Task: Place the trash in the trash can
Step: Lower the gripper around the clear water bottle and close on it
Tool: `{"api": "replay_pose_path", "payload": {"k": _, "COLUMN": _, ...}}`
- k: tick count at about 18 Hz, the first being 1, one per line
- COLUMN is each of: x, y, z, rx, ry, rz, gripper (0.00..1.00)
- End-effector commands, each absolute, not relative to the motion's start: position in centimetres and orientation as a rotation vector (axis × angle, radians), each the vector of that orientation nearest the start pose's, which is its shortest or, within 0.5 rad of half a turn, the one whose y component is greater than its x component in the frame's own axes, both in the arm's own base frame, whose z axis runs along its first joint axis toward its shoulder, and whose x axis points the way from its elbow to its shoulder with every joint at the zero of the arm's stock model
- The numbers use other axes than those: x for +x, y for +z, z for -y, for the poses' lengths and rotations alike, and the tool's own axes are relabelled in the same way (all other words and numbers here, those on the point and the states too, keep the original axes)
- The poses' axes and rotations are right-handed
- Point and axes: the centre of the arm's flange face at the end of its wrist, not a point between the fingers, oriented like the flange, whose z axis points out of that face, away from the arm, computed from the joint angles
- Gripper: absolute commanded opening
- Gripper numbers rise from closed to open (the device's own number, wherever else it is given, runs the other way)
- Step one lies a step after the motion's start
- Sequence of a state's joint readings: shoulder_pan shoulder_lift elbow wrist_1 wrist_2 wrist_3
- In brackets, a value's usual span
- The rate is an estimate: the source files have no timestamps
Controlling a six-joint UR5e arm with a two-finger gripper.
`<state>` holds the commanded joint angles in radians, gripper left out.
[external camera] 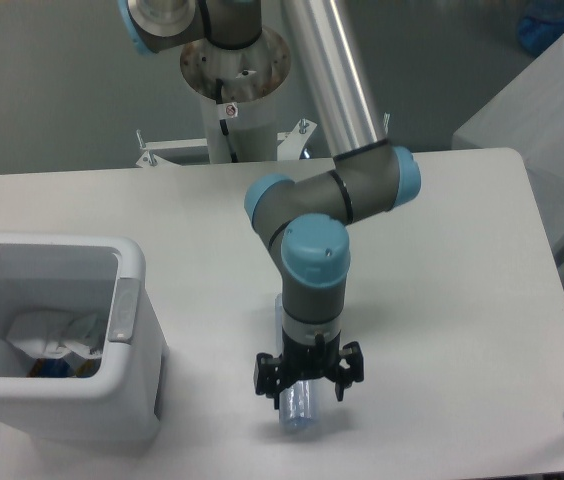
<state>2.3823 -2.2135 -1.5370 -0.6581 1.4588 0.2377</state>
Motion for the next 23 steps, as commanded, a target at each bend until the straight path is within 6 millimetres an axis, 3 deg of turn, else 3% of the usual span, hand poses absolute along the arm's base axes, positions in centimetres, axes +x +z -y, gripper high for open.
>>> {"api": "replay_pose_path", "payload": {"k": 3, "x": -39.8, "y": 20.3, "z": -59.2, "rx": -2.757, "ry": 0.085, "rz": 0.696, "gripper": 1.00}}
{"api": "replay_pose_path", "payload": {"k": 16, "x": -40.1, "y": 17.5, "z": -59.6, "rx": -2.797, "ry": 0.067, "rz": 0.671, "gripper": 1.00}}
{"api": "replay_pose_path", "payload": {"k": 23, "x": -40.1, "y": 17.4, "z": -59.6, "rx": -2.798, "ry": 0.068, "rz": 0.674, "gripper": 0.80}}
